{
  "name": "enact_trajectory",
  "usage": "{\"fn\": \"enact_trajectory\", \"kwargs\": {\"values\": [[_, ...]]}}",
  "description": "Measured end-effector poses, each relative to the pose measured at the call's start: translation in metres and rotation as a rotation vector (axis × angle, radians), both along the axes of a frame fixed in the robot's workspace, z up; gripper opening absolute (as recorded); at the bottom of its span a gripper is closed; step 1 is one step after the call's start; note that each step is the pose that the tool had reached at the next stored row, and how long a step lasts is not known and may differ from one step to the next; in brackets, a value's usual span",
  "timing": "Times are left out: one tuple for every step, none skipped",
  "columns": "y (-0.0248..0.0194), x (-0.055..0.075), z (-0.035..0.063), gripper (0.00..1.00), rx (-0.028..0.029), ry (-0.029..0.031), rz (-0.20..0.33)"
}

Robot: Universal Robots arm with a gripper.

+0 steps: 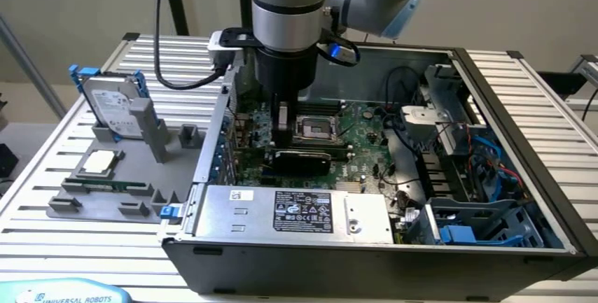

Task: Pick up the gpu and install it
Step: 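Insert the gpu into the slot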

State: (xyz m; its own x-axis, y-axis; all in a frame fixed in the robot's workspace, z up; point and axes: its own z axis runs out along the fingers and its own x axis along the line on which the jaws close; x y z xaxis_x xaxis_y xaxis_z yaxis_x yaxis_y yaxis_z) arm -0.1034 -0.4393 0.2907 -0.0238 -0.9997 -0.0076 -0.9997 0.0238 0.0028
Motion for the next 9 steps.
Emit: {"fn": "enact_trajectory", "kwargs": {"values": [[0.0000,0.0000,0.0006,0.31,0.0001,-0.0001,0.000],[0.0000,0.0000,0.0005,0.25,0.0003,-0.0002,0.000],[0.0001,0.0001,0.0005,0.19,0.0004,-0.0002,0.000],[0.0000,0.0000,0.0006,0.13,0.0004,-0.0002,0.000],[0.0000,0.0000,0.0006,0.13,0.0003,-0.0002,0.000],[0.0000,0.0000,0.0007,0.13,0.0002,-0.0001,0.000],[0.0000,0.0000,0.0006,0.11,0.0003,-0.0001,0.000],[0.0000,0.0000,0.0007,0.11,0.0002,-0.0001,0.000],[0.0000,0.0000,0.0006,0.11,0.0002,-0.0001,0.000]]}}
